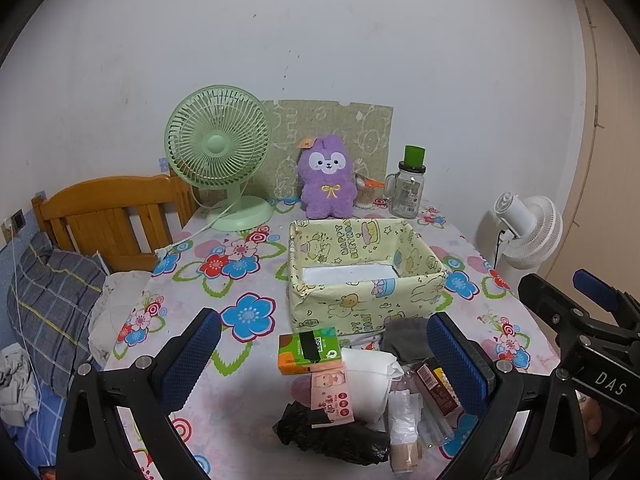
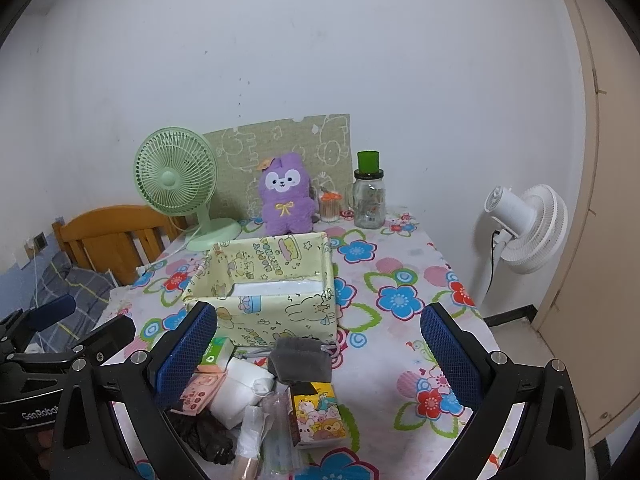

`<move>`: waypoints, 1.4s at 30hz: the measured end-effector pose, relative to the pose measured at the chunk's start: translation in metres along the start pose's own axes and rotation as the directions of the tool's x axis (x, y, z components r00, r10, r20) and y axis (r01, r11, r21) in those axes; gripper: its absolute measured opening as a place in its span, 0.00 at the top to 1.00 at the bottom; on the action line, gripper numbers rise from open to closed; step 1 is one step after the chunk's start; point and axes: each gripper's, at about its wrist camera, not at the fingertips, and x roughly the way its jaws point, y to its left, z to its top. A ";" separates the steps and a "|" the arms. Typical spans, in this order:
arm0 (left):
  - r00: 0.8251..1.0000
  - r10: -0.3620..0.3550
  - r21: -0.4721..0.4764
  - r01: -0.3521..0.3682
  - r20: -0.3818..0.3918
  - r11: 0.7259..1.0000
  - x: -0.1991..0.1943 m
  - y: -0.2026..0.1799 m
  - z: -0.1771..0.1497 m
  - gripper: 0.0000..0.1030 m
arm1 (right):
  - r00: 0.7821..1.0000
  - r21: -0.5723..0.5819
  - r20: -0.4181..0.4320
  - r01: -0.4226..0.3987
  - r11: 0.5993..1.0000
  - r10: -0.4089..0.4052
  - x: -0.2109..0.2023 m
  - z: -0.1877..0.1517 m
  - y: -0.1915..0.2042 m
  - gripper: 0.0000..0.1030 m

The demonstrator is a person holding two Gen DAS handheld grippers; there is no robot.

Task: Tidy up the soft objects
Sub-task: 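Grasp the green tissue pack with the left tool while the right tool grasps the dark gray cloth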

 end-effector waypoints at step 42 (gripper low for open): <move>0.972 -0.016 -0.014 0.013 -0.236 1.000 0.102 0.014 -0.026 0.00 | 0.979 0.006 -0.205 -0.014 1.000 0.015 0.105 -0.025 0.008 0.00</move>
